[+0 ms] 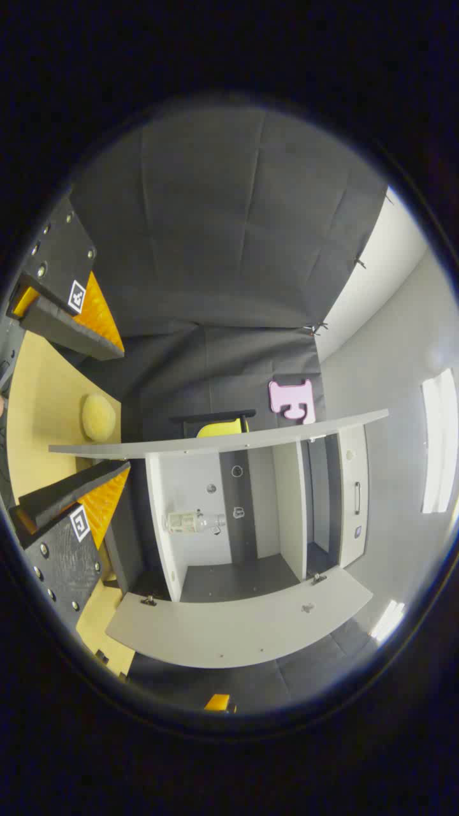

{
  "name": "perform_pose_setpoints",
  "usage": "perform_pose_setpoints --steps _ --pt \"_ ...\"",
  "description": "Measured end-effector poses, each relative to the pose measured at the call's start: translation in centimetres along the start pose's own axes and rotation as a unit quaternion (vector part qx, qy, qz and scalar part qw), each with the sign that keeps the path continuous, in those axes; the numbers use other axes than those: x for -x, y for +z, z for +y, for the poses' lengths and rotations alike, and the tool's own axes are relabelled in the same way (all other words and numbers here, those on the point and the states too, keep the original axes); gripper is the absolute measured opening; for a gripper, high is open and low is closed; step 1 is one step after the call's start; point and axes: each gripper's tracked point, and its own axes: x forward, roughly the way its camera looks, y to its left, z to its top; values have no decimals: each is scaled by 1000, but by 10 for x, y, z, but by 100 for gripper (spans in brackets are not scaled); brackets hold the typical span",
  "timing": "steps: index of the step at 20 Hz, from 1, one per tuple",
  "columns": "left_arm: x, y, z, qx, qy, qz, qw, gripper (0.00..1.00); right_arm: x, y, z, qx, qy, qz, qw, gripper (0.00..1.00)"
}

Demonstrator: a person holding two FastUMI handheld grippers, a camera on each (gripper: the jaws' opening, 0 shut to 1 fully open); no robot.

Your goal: Grasp the bottle in the cabinet with the left hand and place it on the coaster, then close the right door with the right hand and the left door with the left hand.

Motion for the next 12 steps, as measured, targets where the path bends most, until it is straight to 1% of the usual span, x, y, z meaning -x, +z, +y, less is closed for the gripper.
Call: perform_pose_setpoints --steps 1,2,3,12 --pt "0 2 3 0 2 0 1000 94 -1 -2 0 -1 1 3 1000 96" --pt "2 3 5 0 3 0 1000 94 -1 -2 -1 0 1 5 1000 93" --pt "2 4 7 -1 5 0 1000 94 -2 -3 -1 2 1 7 1000 96" --pt "13 6 15 -3 17 -4 1000 94 6 1 -2 4 0 -2 1000 96"
